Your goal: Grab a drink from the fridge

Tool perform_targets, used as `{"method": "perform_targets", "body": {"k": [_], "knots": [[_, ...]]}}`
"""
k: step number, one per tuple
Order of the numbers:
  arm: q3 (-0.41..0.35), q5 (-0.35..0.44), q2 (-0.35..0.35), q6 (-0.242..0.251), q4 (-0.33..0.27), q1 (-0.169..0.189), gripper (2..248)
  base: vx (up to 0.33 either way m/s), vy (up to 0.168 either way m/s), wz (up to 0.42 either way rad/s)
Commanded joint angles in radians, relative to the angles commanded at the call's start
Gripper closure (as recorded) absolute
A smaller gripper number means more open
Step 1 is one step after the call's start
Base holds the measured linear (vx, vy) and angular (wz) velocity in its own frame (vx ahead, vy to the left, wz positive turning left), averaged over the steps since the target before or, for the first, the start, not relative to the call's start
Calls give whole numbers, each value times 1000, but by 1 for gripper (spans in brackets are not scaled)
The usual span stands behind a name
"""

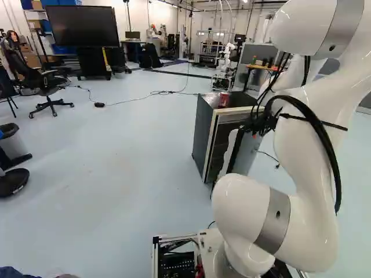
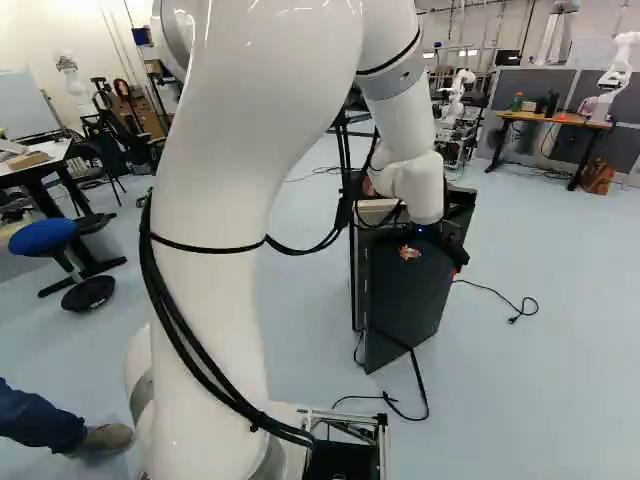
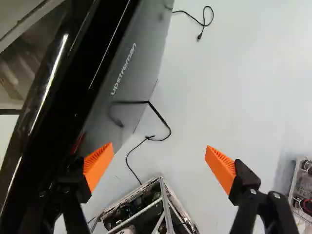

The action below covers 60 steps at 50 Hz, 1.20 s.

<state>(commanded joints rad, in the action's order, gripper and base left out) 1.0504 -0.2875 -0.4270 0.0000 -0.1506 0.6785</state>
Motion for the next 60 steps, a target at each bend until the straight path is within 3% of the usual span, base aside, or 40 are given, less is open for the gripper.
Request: {"method": "perform_targets", "body": {"k": [40, 60], "knots": [[-21, 6, 16, 0, 0, -150, 3, 0, 0, 0], [5, 33, -4, 0, 0, -223, 3, 0, 0, 0]]}}
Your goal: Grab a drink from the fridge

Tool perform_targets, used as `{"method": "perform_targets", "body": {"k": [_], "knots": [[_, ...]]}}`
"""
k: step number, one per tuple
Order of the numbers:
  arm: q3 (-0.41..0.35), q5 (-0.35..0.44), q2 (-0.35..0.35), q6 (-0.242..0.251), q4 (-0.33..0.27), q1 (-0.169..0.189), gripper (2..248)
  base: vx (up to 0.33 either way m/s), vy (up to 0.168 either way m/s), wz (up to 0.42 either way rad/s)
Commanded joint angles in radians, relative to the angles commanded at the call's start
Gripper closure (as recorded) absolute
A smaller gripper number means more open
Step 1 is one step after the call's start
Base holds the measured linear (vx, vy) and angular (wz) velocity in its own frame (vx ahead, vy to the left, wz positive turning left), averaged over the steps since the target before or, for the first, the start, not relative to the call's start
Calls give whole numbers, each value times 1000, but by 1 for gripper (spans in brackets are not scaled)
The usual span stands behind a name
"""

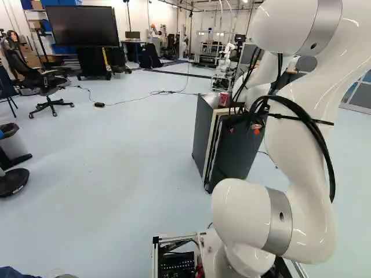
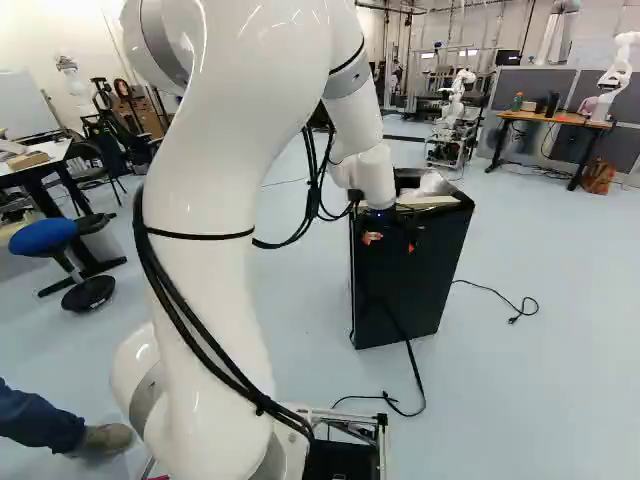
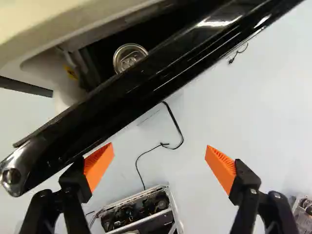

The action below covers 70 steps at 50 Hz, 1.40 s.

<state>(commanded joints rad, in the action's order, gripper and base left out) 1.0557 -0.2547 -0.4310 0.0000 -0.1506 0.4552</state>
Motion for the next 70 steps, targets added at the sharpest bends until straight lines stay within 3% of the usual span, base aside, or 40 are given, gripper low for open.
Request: {"method": "perform_targets", "body": {"k": [15, 34, 70], "knots": [[-1, 4, 1, 0, 0, -9, 3, 0, 0, 0], [-79, 58, 55, 0, 0, -7, 3, 0, 0, 0], [-48, 221, -51, 0, 0, -8, 3, 0, 0, 0]]}}
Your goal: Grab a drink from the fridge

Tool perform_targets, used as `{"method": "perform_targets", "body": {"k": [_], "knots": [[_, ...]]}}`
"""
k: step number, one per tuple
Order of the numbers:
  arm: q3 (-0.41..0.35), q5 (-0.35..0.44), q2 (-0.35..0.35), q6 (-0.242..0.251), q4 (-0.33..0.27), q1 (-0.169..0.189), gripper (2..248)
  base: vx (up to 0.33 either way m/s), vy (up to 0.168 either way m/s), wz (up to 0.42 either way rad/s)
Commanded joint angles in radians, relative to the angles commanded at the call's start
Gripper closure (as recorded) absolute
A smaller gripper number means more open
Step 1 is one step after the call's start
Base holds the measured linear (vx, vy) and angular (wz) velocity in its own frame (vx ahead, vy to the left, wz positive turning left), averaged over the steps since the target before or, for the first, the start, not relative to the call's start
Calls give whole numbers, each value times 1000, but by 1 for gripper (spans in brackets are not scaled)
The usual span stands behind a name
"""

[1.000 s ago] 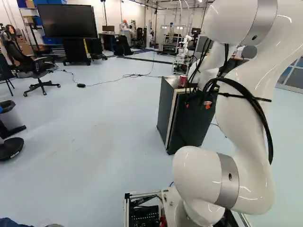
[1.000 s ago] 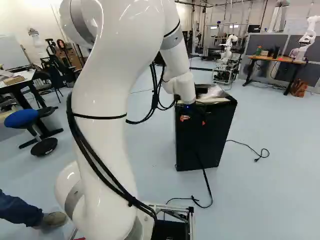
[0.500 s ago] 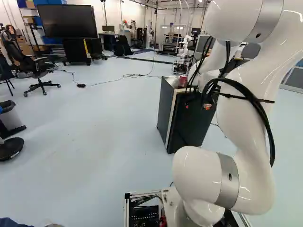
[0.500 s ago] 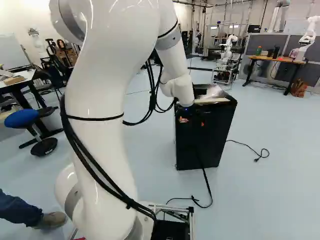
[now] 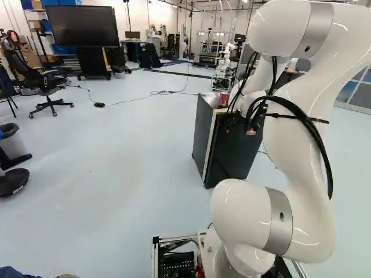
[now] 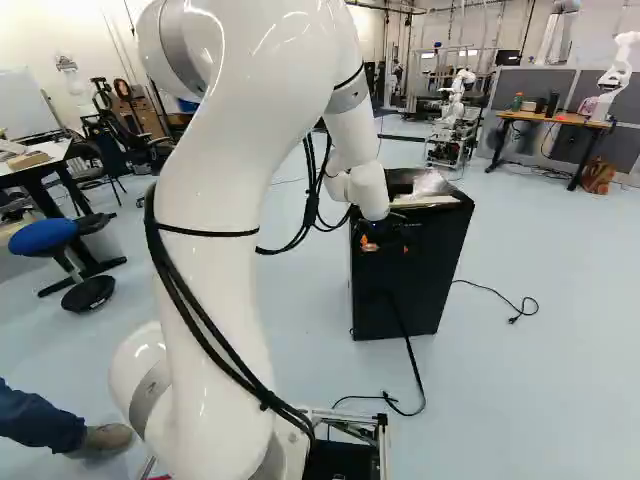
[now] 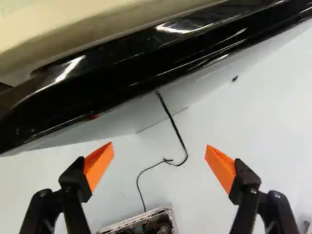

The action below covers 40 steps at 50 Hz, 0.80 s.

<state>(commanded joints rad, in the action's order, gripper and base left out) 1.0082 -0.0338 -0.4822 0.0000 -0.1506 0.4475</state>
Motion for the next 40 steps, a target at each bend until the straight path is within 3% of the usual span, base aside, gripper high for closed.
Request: {"method": "perform_targets", "body": {"k": [17, 40], "knots": [[13, 71, -34, 0, 0, 0, 3, 0, 0, 0], [27, 78, -44, 0, 0, -4, 3, 0, 0, 0]]}}
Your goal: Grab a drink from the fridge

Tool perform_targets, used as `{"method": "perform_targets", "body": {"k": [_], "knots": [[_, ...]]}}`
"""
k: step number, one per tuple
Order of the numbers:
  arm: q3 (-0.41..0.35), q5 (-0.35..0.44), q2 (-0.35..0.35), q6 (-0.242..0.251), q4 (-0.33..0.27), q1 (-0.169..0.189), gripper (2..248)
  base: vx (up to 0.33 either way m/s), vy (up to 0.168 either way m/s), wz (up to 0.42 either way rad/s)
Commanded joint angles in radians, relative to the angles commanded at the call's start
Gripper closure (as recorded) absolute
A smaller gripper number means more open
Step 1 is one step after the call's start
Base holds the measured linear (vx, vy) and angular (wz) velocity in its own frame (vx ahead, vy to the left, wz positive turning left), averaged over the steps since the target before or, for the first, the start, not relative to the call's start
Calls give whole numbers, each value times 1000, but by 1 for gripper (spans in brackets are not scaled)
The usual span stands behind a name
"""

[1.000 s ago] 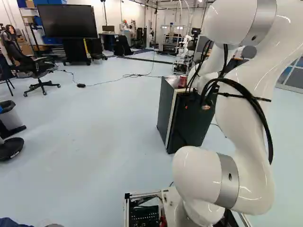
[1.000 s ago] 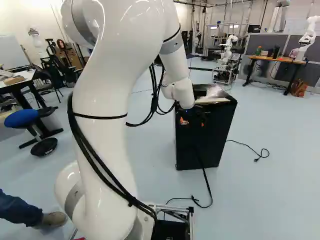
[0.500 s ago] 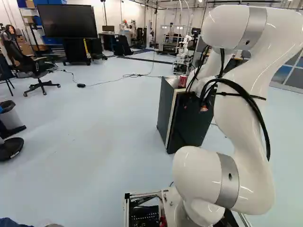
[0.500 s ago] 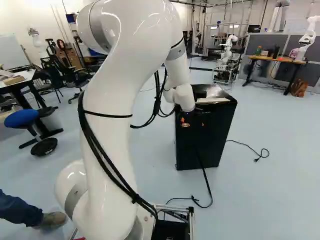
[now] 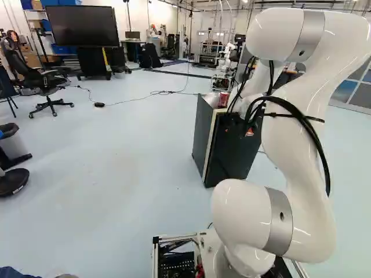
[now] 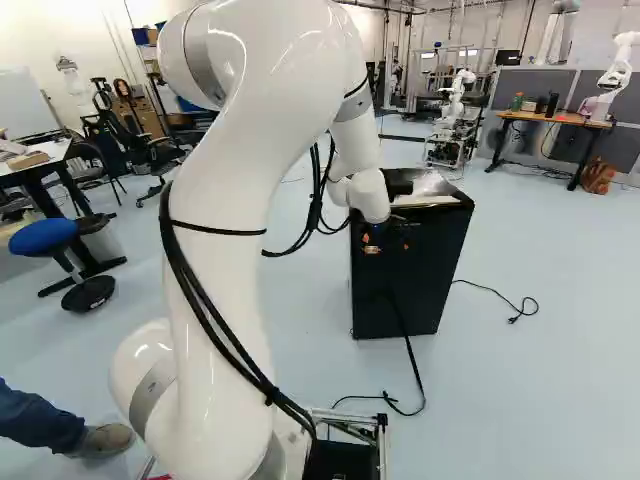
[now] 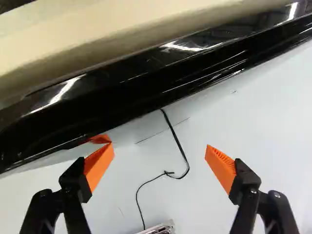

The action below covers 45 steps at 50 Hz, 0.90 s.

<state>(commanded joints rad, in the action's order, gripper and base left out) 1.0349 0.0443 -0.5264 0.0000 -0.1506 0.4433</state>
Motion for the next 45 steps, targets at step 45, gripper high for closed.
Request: {"method": "perform_targets", "body": {"k": [45], "knots": [[-10, 0, 7, 0, 0, -8, 3, 0, 0, 0]]}}
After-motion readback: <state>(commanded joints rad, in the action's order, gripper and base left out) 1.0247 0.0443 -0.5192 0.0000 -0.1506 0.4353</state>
